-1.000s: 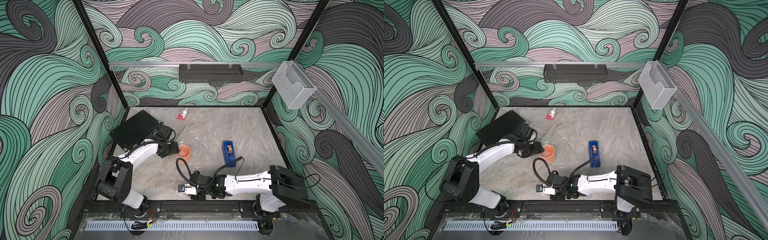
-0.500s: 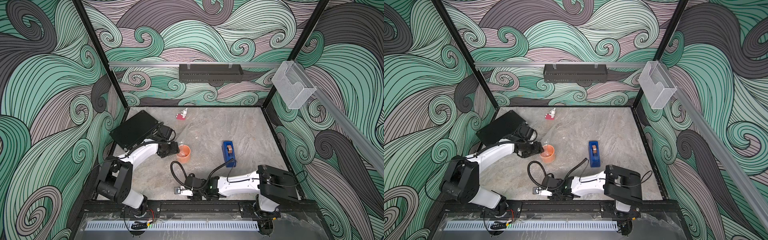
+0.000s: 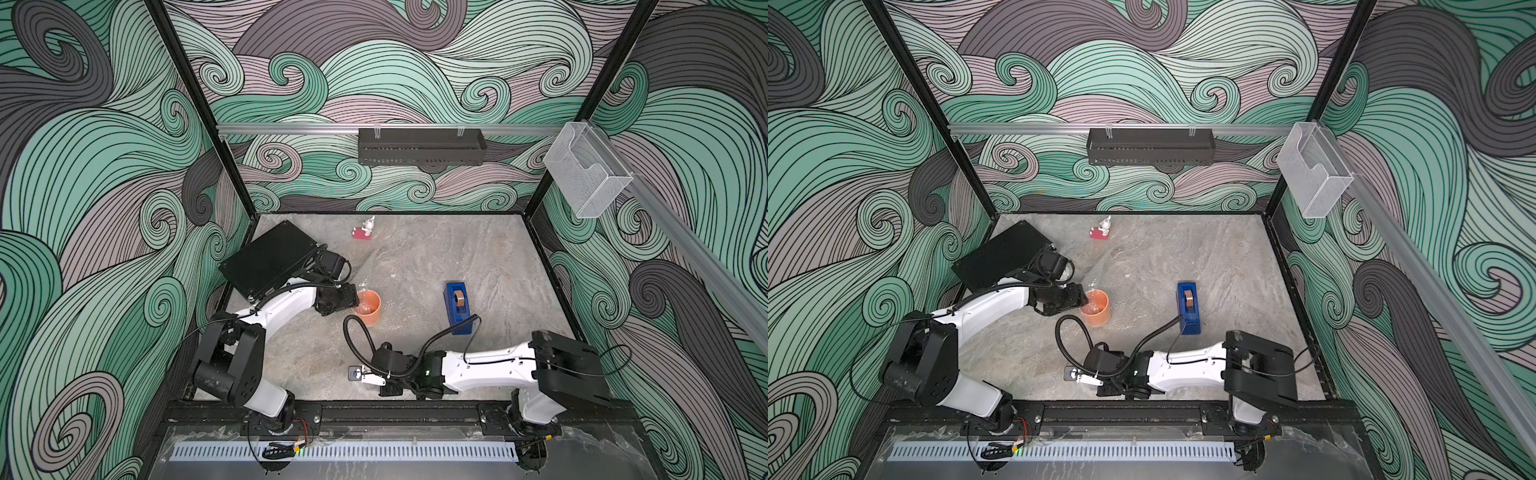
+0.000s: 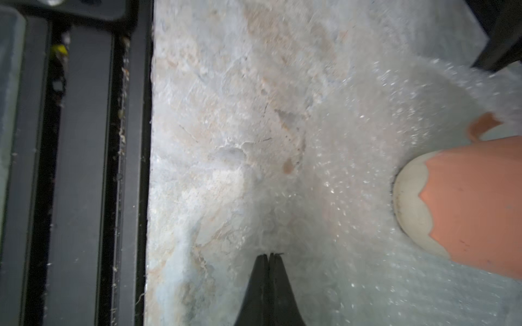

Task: Wrap mugs in bubble wrap
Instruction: Wrap the mug in bubble wrap.

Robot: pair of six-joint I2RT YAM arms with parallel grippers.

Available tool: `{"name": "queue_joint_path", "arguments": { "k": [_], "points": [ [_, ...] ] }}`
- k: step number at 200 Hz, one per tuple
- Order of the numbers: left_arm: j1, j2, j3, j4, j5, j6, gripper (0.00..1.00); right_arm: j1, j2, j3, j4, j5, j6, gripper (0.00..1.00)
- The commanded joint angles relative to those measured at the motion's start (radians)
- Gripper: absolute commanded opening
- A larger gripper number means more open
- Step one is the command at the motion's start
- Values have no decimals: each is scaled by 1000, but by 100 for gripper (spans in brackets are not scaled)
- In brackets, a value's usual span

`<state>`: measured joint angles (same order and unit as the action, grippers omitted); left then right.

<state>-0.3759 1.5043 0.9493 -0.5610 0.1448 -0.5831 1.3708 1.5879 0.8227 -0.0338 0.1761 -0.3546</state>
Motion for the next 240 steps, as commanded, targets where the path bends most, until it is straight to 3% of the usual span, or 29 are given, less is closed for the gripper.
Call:
{"name": "queue_joint_path", "arguments": {
  "k": [1,77,128,240],
  "points": [
    [-8,11,-12,-29,-11,14,72,-38,-62,35,1,2,39,0],
    [-9,4,-13,-34,-4,17,72,-198,-83,120,-21,-29,152,0],
    [-9,-10,-23,-31,2,17,72,-299,14,243,-82,-22,194,0],
    [-9,-52,-33,-25,20,20,70,-462,245,467,-180,-186,291,0]
  ]
}}
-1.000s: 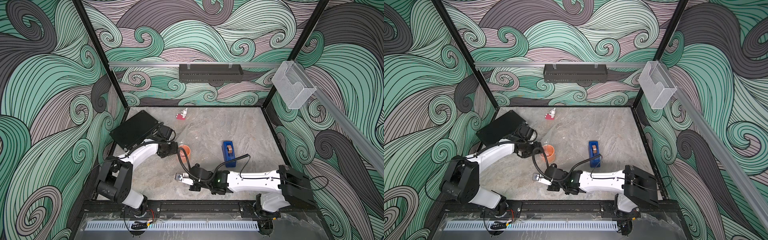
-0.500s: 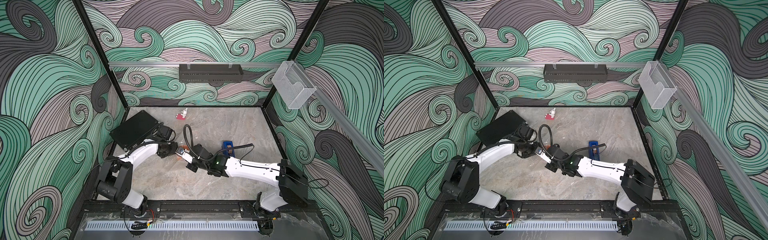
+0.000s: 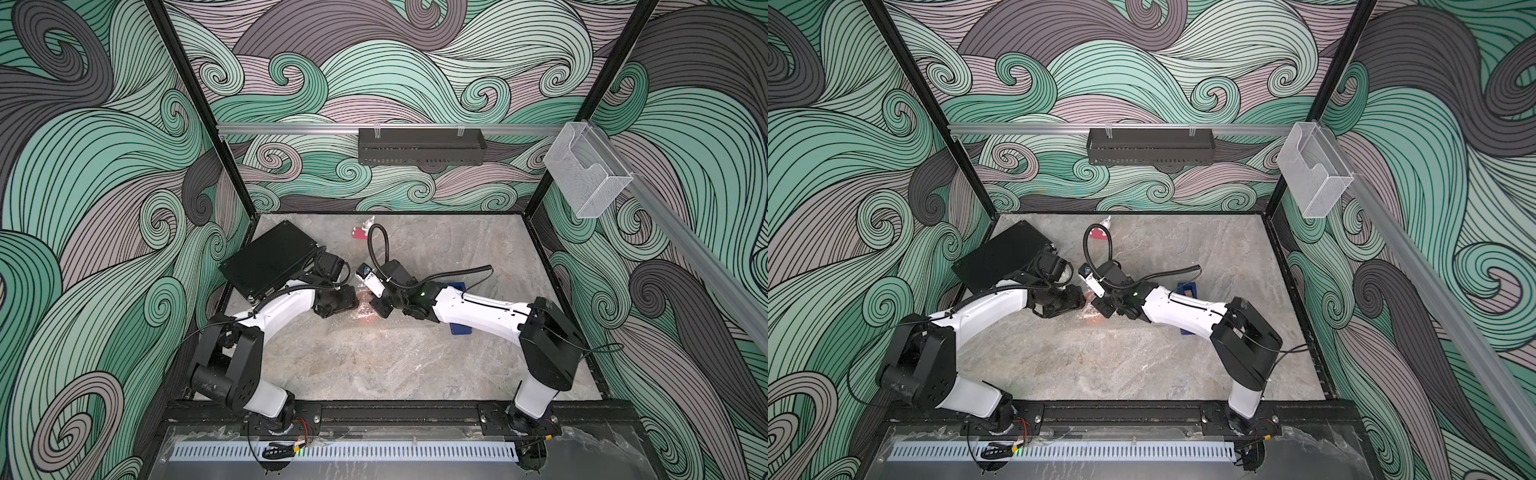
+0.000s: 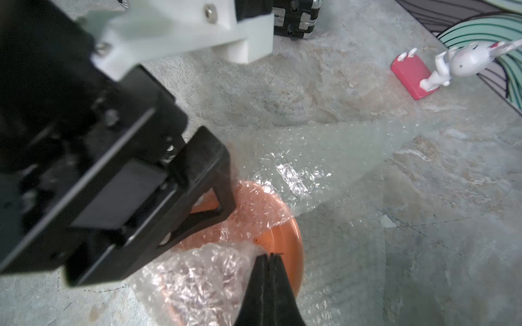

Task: Wrap mugs in bubble wrap
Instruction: Wrap the mug in bubble wrap.

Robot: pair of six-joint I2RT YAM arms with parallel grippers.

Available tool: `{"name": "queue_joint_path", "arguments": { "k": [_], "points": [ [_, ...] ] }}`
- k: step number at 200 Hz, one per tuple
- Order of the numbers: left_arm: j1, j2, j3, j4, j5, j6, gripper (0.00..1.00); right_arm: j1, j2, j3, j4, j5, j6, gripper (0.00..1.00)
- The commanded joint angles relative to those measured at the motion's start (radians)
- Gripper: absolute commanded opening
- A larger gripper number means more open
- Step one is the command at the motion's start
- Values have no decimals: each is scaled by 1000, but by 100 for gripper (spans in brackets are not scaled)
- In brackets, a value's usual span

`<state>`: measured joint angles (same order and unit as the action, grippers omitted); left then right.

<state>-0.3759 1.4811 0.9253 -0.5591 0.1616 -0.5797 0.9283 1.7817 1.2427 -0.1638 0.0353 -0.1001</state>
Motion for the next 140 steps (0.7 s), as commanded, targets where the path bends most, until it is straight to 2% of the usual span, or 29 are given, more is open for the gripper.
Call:
{"name": "queue_joint_path", "arguments": {
  "k": [1,44,79,114,140],
  "points": [
    [-9,-28,-9,-26,4,17,70,-19,53,48,-51,-46,38,0],
    [-9,-53,-18,-28,21,17,69,-32,99,67,-77,-54,62,0],
    [-9,-162,-25,-48,20,6,70,-38,108,72,-84,-60,69,0],
    [-9,-227,-33,-46,20,0,74,-39,111,82,-97,-64,69,0],
    [-9,-206,-45,6,55,31,78,-40,113,88,-102,-66,68,0]
  ]
}}
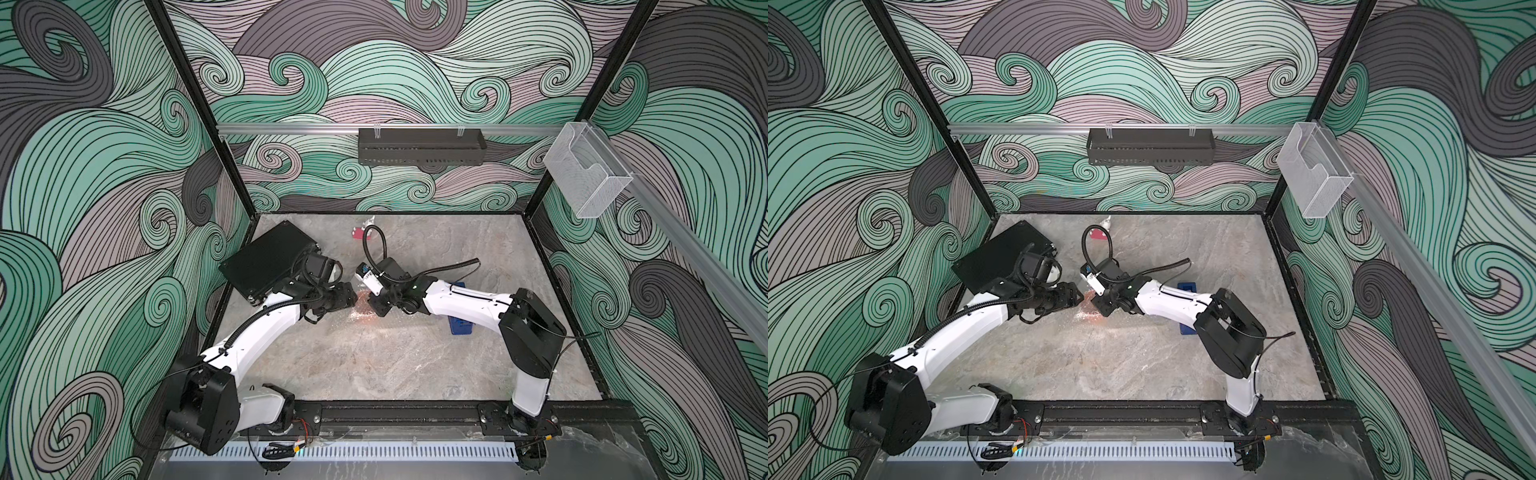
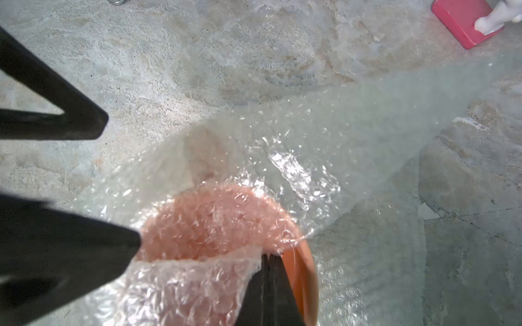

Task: Wrap mugs in bubble wrap
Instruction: Wrap the mug in bubble wrap.

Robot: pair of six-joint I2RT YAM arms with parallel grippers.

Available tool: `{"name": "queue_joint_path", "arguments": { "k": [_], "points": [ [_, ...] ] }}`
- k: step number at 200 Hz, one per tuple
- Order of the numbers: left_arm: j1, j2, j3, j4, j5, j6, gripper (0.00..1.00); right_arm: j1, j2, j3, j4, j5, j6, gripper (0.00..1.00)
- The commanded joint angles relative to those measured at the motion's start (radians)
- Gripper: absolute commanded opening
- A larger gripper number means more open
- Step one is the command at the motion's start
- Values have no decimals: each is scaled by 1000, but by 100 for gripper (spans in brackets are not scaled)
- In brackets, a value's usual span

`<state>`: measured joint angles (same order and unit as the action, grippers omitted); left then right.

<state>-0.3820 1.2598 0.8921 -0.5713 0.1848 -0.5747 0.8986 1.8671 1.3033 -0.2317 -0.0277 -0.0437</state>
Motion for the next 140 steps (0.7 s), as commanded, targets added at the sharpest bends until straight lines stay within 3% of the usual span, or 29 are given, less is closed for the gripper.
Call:
{"name": "queue_joint_path", "arguments": {
  "k": [1,34,65,115,125,140],
  "points": [
    [-3,18,-11,17,33,27,78,-10,27,28,-35,-3,12,0],
    [-12,115,21,2,46,48,78,-11,39,42,-49,-12,15,0],
    [-19,197,31,-16,-19,54,78,-11,43,45,-54,-18,24,0],
    [-21,246,31,-16,-51,49,77,-12,12,61,-88,-27,44,0],
    [-21,251,30,-16,-51,48,77,-10,-7,69,-106,-24,55,15],
    [-20,251,25,-13,-53,46,77,-10,-54,66,-122,-9,84,27]
  ]
}}
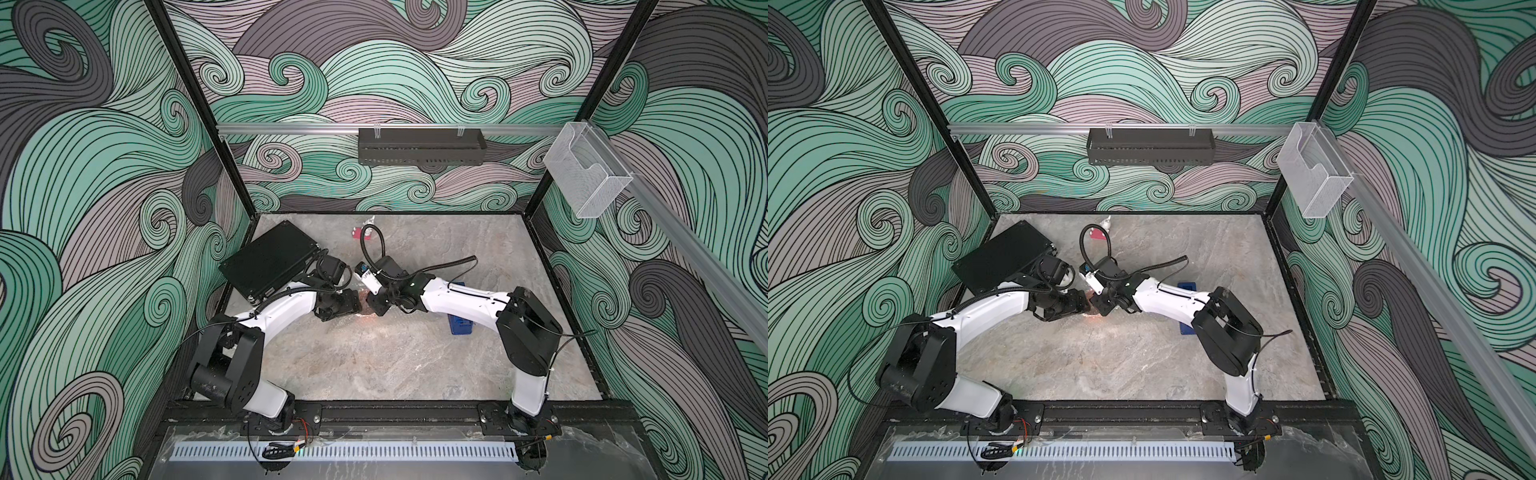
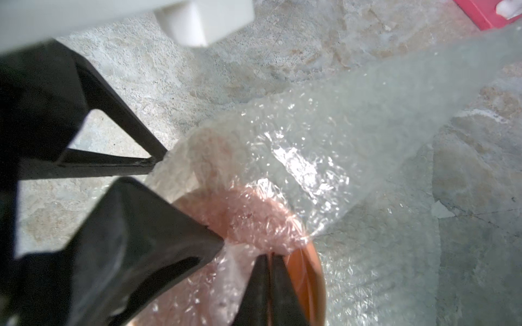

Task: Wrap mugs in bubble wrap
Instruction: Wrap the mug in bubble wrap.

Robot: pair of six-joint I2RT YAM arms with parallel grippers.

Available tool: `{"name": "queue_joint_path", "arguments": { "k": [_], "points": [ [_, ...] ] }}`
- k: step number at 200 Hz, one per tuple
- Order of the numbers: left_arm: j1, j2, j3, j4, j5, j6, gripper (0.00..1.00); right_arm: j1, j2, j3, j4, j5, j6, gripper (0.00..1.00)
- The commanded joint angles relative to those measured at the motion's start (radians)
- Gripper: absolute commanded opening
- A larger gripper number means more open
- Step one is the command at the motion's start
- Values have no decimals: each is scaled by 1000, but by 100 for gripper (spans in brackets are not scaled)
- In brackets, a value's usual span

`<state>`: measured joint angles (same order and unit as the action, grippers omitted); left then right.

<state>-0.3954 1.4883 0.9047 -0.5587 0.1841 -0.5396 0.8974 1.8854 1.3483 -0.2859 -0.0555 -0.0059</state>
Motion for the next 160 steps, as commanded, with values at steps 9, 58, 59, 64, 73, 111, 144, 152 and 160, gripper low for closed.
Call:
{"name": "queue_joint_path", "arguments": {
  "k": [9,58,59,64,73,111,144,152,160],
  "points": [
    [-8,21,10,-24,-52,10,77,-11,-111,9,-68,41,79,35],
    [-9,13,12,-30,-54,9,77,-36,-351,-196,-90,56,314,58],
    [-9,13,12,-30,-54,9,77,-37,-357,-203,-90,57,323,59],
    [-9,13,13,-30,-54,9,77,-43,-385,-242,-80,56,358,60],
    [-9,13,13,-30,-54,9,77,-58,-443,-318,-41,54,422,62],
    [-12,15,17,-30,-52,7,77,-133,-644,-580,49,55,667,70],
    [-14,26,24,-31,-53,5,76,-156,-667,-653,1,140,830,73],
    [-15,29,25,-31,-54,6,76,-161,-662,-675,8,149,855,73],
    [-16,30,25,-31,-55,5,76,-165,-656,-694,17,154,887,73]
  ]
}}
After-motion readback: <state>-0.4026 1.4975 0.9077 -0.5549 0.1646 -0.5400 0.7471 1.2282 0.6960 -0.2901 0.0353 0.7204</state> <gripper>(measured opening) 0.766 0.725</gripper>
